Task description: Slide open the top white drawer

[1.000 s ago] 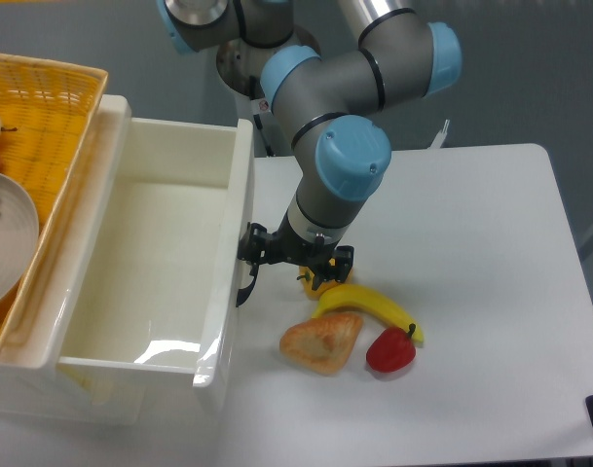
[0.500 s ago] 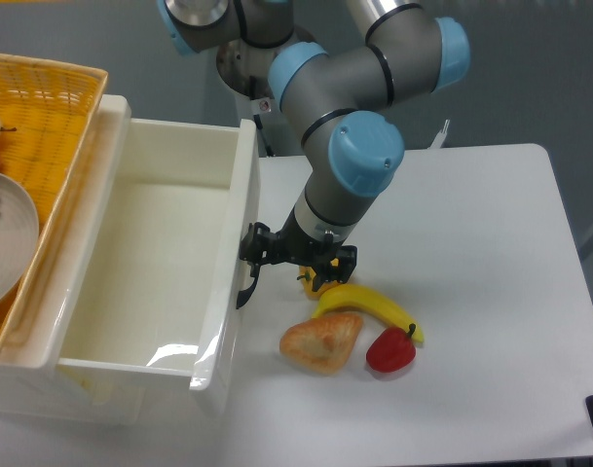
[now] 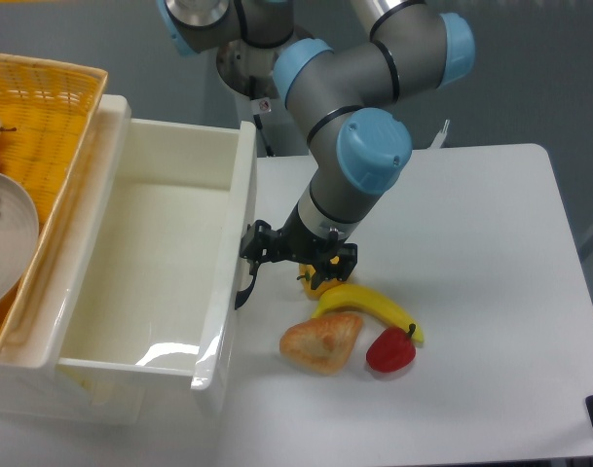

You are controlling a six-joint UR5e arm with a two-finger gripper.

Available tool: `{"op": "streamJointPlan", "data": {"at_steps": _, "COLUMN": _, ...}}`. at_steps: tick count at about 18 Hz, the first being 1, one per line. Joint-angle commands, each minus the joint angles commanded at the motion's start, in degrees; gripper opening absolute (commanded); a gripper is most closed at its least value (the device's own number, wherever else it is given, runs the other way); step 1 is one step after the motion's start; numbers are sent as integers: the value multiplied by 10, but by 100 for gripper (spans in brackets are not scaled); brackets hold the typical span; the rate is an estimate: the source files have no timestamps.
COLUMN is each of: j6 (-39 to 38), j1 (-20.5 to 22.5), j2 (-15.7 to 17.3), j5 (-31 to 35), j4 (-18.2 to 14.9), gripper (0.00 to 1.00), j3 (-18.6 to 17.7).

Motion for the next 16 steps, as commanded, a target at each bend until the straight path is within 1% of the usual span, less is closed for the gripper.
{"op": "streamJointPlan", "data": {"at_steps": 3, "j6": 23, "j1": 1, "j2": -4, "j5": 0, "j4": 4, "gripper": 100, "j3": 21}}
{"op": "streamJointPlan", "data": {"at_steps": 5, "j6": 47, "j1": 4, "j2": -4, "j5": -1, "j4": 4, "gripper": 100, "j3": 21}}
{"op": "streamJointPlan", "data": {"at_steps": 8, "j6": 57, "j1": 11, "j2": -7, "j5": -6, "j4": 4, "gripper": 100, "j3": 20}}
{"op": "streamJointPlan", "data": {"at_steps": 13, "j6": 151, "j1": 19, "j2": -6, "j5": 3, "j4": 4, "gripper": 100, "j3": 18}}
{"op": "streamJointPlan", "data": {"at_steps": 16, "j6": 171, "j1": 25, "j2": -4, "j5": 10, "j4": 6, "gripper": 100, "j3": 16}}
